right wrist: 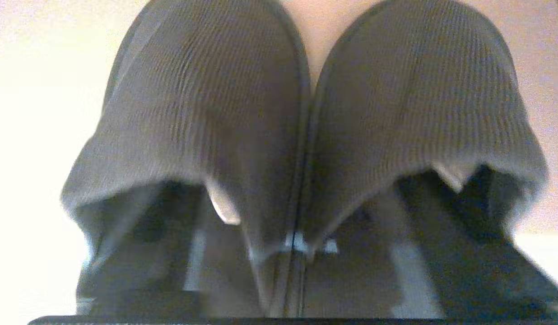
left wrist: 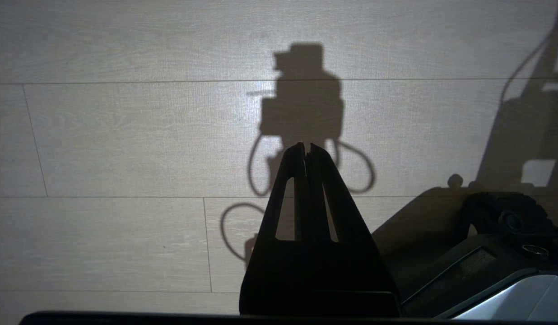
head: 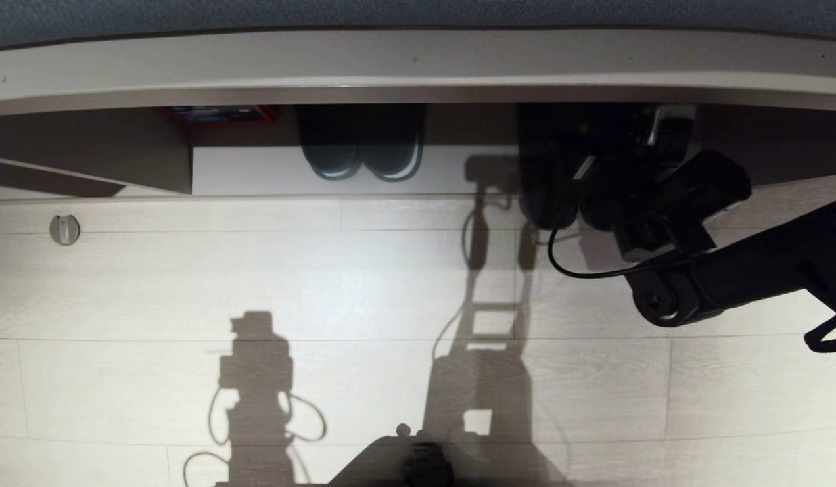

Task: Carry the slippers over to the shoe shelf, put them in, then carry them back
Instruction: Pick up the slippers in the shoe cabinet

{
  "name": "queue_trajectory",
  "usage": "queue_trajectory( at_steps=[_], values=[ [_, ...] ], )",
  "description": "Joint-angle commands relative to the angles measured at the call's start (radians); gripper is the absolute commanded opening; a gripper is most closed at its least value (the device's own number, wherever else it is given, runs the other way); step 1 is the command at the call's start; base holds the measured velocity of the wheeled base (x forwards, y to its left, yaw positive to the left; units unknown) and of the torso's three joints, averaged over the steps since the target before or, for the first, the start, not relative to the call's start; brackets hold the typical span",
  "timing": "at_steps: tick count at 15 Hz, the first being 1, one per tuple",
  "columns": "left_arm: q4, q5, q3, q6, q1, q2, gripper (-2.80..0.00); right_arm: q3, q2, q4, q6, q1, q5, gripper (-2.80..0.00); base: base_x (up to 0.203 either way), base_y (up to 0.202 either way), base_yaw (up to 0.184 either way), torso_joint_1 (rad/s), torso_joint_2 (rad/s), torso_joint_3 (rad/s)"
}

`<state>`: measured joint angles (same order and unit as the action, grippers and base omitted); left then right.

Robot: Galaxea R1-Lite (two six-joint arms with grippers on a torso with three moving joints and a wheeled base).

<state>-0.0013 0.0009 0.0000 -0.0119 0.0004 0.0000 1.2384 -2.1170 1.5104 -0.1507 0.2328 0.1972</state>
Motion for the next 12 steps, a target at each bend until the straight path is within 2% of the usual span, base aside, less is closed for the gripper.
queue_trajectory(
  at_steps=[1, 3, 8, 12],
  values=[
    [0.000, 0.001, 0.000, 0.000, 0.001, 0.000, -2.80, 0.043, -0.036, 0.010, 0.001, -0.001, 0.000, -2.80, 0.000, 0.000, 0.000, 0.000, 0.00, 0.000],
    [0.000, 0.001, 0.001, 0.000, 0.000, 0.000, -2.80, 0.086, -0.062, 0.010, 0.015, -0.002, -0.005, -2.80, 0.000, 0.000, 0.000, 0.000, 0.00, 0.000],
    [0.000, 0.001, 0.001, 0.000, 0.001, 0.000, -2.80, 0.073, -0.042, 0.010, 0.013, -0.003, -0.007, -2.80, 0.000, 0.000, 0.000, 0.000, 0.00, 0.000],
    [0.000, 0.001, 0.000, -0.002, 0.000, 0.000, -2.80, -0.064, 0.077, 0.007, 0.011, 0.002, -0.008, -2.80, 0.000, 0.000, 0.000, 0.000, 0.00, 0.000]
  ],
)
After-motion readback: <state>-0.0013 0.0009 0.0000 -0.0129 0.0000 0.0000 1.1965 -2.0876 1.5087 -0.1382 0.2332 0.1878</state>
